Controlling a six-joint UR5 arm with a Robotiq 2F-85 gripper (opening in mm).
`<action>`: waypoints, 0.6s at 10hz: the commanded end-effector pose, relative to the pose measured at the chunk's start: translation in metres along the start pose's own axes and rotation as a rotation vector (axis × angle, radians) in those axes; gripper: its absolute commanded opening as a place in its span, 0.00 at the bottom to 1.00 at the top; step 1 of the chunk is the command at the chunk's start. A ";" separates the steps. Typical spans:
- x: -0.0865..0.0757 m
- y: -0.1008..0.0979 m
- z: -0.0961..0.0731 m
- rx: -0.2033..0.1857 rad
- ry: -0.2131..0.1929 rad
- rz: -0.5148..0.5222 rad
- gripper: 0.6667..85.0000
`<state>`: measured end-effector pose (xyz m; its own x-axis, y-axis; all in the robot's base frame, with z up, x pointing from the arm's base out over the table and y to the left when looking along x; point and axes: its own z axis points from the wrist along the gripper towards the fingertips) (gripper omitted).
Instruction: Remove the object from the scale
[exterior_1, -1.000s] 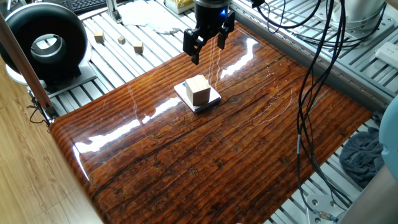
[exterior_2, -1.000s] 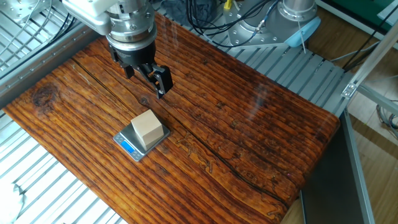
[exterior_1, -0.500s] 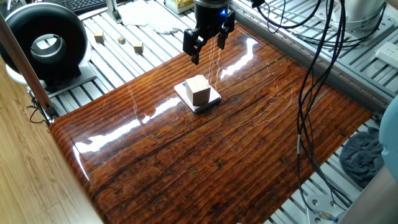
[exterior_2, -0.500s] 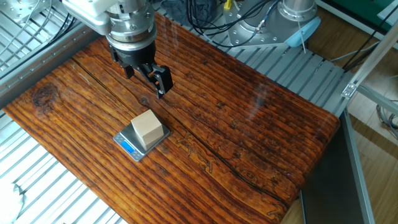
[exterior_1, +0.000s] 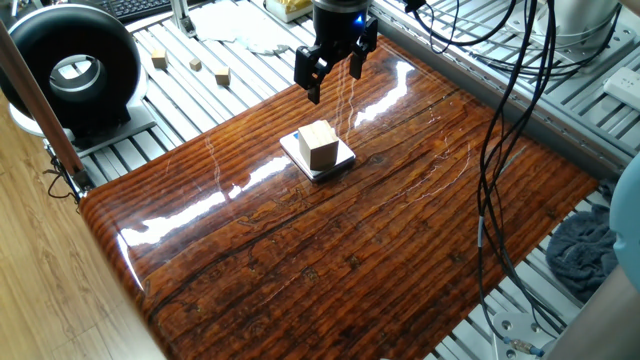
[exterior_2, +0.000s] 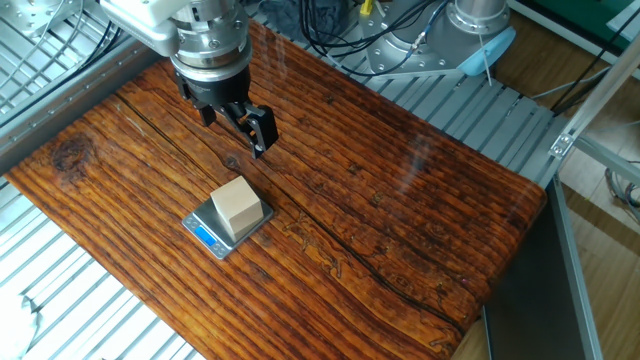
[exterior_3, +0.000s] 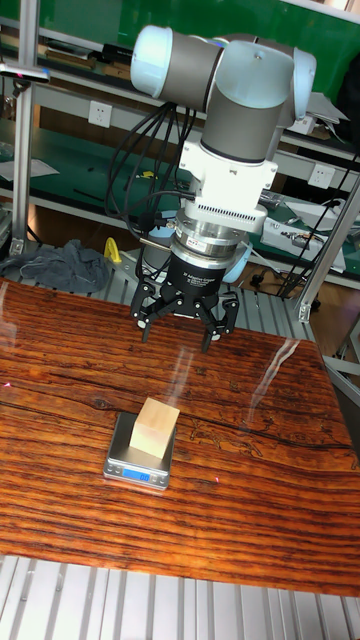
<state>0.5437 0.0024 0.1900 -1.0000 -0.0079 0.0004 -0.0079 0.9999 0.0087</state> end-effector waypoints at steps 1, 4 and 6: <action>0.055 -0.009 -0.006 0.038 0.214 -0.049 0.00; 0.054 -0.009 -0.004 0.054 0.209 -0.044 0.00; 0.054 -0.009 -0.004 0.056 0.208 -0.044 0.00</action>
<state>0.5017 -0.0069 0.1910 -0.9857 -0.0384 0.1638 -0.0455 0.9982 -0.0397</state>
